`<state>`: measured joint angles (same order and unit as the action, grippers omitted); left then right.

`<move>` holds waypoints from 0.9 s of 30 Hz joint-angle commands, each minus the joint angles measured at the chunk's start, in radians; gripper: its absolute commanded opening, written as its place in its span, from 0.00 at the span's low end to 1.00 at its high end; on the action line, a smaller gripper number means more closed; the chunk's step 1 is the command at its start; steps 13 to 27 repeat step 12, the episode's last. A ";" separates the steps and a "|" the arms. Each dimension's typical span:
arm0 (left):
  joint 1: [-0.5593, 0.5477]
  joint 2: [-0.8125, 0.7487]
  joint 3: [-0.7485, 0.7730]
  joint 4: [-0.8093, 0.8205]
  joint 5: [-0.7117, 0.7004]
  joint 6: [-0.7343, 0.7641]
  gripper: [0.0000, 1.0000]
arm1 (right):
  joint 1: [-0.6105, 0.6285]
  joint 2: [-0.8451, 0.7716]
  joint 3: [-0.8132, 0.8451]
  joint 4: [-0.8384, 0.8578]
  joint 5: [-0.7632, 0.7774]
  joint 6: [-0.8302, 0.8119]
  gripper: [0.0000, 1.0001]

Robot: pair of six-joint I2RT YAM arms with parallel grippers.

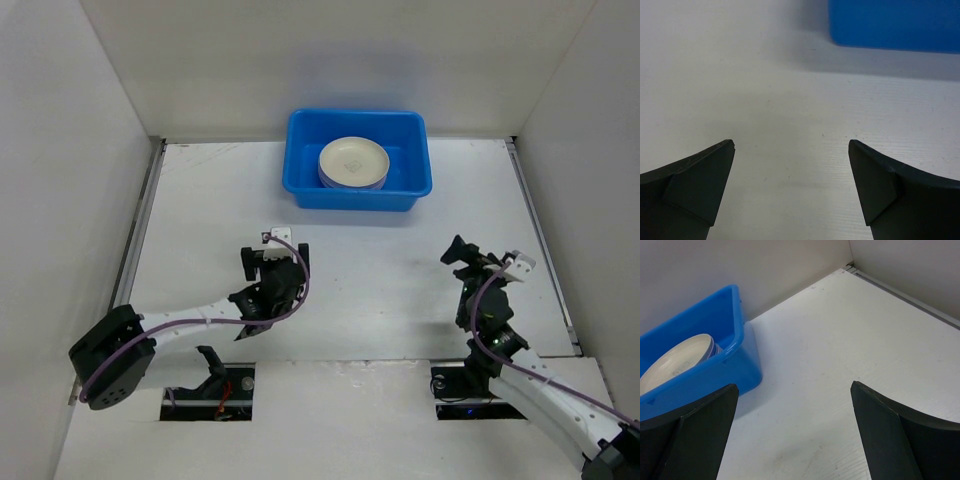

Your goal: Place the plates into the plastic bin on the countertop

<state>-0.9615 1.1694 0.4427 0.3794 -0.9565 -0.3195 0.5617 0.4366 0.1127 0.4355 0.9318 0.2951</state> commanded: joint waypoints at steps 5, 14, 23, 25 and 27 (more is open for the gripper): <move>-0.012 -0.034 0.005 0.046 -0.042 0.005 1.00 | -0.006 0.016 -0.002 0.057 0.002 0.007 1.00; -0.019 -0.062 -0.002 0.042 -0.067 0.020 1.00 | -0.004 0.007 -0.004 0.057 0.002 0.006 1.00; -0.019 -0.062 -0.002 0.042 -0.067 0.020 1.00 | -0.004 0.007 -0.004 0.057 0.002 0.006 1.00; -0.019 -0.062 -0.002 0.042 -0.067 0.020 1.00 | -0.004 0.007 -0.004 0.057 0.002 0.006 1.00; -0.019 -0.062 -0.002 0.042 -0.067 0.020 1.00 | -0.004 0.007 -0.004 0.057 0.002 0.006 1.00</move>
